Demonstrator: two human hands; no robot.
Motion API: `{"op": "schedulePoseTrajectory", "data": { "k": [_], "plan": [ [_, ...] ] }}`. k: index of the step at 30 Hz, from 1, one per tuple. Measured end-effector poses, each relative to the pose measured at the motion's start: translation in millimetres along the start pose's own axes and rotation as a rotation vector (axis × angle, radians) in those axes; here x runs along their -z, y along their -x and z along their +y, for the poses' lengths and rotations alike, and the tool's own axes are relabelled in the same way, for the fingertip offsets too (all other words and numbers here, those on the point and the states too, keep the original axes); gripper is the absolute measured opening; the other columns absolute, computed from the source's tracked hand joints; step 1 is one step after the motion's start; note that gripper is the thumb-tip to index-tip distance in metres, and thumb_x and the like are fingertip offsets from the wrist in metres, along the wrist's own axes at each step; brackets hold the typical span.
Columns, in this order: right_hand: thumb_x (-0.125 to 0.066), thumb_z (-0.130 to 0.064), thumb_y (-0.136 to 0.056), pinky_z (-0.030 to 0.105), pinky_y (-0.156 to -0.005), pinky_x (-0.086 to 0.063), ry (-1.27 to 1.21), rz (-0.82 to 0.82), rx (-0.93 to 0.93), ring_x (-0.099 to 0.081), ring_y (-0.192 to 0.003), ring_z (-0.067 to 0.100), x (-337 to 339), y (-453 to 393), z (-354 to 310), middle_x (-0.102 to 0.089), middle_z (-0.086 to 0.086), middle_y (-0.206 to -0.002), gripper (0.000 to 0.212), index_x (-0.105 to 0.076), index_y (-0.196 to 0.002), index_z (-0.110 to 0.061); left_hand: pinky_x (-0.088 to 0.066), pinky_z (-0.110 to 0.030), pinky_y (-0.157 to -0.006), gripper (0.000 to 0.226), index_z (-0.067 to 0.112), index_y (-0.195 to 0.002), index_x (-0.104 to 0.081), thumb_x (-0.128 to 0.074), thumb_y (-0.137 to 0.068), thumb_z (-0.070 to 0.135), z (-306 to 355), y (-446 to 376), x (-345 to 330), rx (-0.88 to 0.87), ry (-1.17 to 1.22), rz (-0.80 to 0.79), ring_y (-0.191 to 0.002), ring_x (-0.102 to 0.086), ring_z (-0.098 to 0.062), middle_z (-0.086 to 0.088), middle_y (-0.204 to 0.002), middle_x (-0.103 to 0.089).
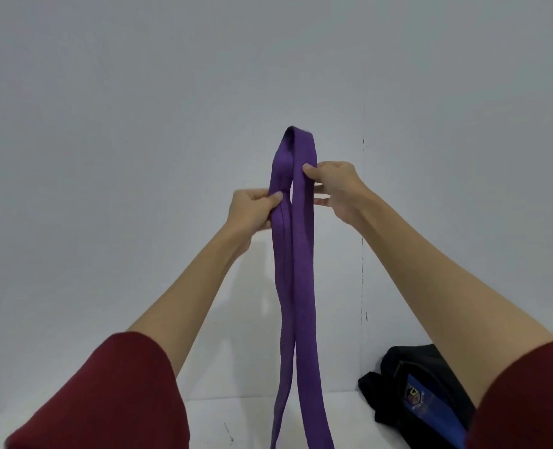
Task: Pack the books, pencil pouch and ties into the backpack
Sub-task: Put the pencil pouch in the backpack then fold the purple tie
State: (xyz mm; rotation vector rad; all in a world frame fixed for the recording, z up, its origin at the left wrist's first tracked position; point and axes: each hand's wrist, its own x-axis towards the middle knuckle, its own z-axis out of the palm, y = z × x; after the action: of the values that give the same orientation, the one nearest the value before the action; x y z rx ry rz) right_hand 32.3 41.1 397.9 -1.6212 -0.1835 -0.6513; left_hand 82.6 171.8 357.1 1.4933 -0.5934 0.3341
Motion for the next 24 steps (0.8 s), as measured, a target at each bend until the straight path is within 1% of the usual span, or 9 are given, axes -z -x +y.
{"op": "schedulePoseTrajectory", "data": {
  "k": [2, 4, 8, 11, 13, 16, 20, 22, 24],
  "plan": [
    [-0.061, -0.014, -0.09, 0.041, -0.091, -0.05, 0.007, -0.008, -0.028, -0.061, -0.091, 0.021, -3, 2, 1, -0.064, 0.004, -0.1, 0.007, -0.061, -0.088, -0.007, -0.058, -0.028, -0.068, 0.013, 0.011, -0.085, -0.069, -0.058, -0.091, 0.013, 8, -3, -5, -0.033, -0.093, 0.004, -0.07, -0.065, -0.019, -0.007, -0.082, -0.069],
    [-0.063, -0.014, -0.089, 0.04, -0.092, -0.046, 0.018, -0.006, -0.048, -0.06, -0.093, 0.019, -8, 6, 4, -0.064, 0.003, -0.103, 0.008, -0.061, -0.082, -0.01, -0.058, -0.026, -0.064, 0.017, 0.014, -0.076, -0.068, -0.059, -0.091, 0.015, 10, -1, -10, -0.048, -0.149, 0.043, -0.064, -0.063, -0.016, -0.004, -0.075, -0.068],
    [-0.063, -0.013, -0.087, 0.033, -0.081, -0.041, 0.008, 0.065, -0.089, -0.057, -0.095, 0.02, -15, 11, 12, -0.063, 0.003, -0.101, 0.005, -0.06, -0.087, -0.008, -0.056, -0.032, -0.066, 0.023, 0.0, -0.081, -0.068, -0.056, -0.091, 0.016, 2, -3, -15, -0.029, -0.106, 0.045, -0.064, -0.057, -0.02, -0.009, -0.072, -0.063],
    [-0.062, -0.011, -0.087, 0.022, -0.065, -0.039, -0.006, 0.063, -0.099, -0.052, -0.074, 0.01, -14, 15, 14, -0.057, -0.002, -0.08, 0.016, -0.054, -0.074, -0.011, -0.053, -0.035, -0.07, 0.024, -0.004, -0.091, -0.066, -0.054, -0.092, 0.017, 4, -9, -14, -0.032, -0.077, 0.063, -0.069, -0.055, -0.023, -0.011, -0.079, -0.063],
    [-0.062, -0.011, -0.088, 0.018, -0.055, -0.036, 0.039, 0.047, -0.075, -0.048, -0.065, 0.005, -11, 15, 15, -0.053, -0.005, -0.073, 0.021, -0.053, -0.069, -0.012, -0.055, -0.033, -0.074, 0.023, 0.0, -0.091, -0.064, -0.051, -0.096, 0.018, 14, -13, -10, -0.003, 0.06, 0.079, -0.071, -0.061, -0.022, -0.009, -0.083, -0.065],
    [-0.064, -0.013, -0.087, 0.019, -0.062, -0.04, 0.115, 0.023, -0.054, -0.051, -0.069, 0.007, -12, 16, 20, -0.056, -0.005, -0.073, 0.02, -0.055, -0.069, -0.013, -0.058, -0.03, -0.073, 0.027, 0.005, -0.097, -0.061, -0.042, -0.101, 0.024, 25, -14, -6, 0.085, 0.264, -0.024, -0.08, -0.066, -0.021, -0.011, -0.094, -0.068],
    [-0.064, -0.013, -0.086, 0.034, -0.084, -0.047, 0.112, 0.027, -0.066, -0.059, -0.084, 0.019, -16, 18, 28, -0.064, -0.001, -0.082, 0.007, -0.063, -0.079, -0.013, -0.056, -0.03, -0.083, 0.038, 0.007, -0.098, -0.065, -0.048, -0.096, 0.04, 18, -3, -14, 0.087, 0.184, -0.179, -0.089, -0.067, -0.02, -0.01, -0.101, -0.07],
    [-0.063, -0.012, -0.087, 0.034, -0.08, -0.051, 0.113, 0.024, -0.059, -0.061, -0.078, 0.019, -15, 18, 31, -0.064, 0.0, -0.079, 0.009, -0.062, -0.078, -0.013, -0.056, -0.031, -0.082, 0.043, 0.008, -0.1, -0.067, -0.048, -0.094, 0.046, 15, -1, -13, 0.072, 0.174, -0.207, -0.087, -0.068, -0.02, -0.008, -0.099, -0.071],
    [-0.062, -0.01, -0.088, 0.029, -0.065, -0.052, 0.115, 0.018, -0.044, -0.06, -0.069, 0.019, -13, 18, 31, -0.064, 0.004, -0.081, 0.003, -0.063, -0.085, -0.009, -0.057, -0.031, -0.078, 0.04, 0.002, -0.106, -0.066, -0.053, -0.094, 0.038, 12, -3, -10, 0.043, 0.144, -0.225, -0.081, -0.067, -0.019, -0.008, -0.095, -0.069]
  ]
}}
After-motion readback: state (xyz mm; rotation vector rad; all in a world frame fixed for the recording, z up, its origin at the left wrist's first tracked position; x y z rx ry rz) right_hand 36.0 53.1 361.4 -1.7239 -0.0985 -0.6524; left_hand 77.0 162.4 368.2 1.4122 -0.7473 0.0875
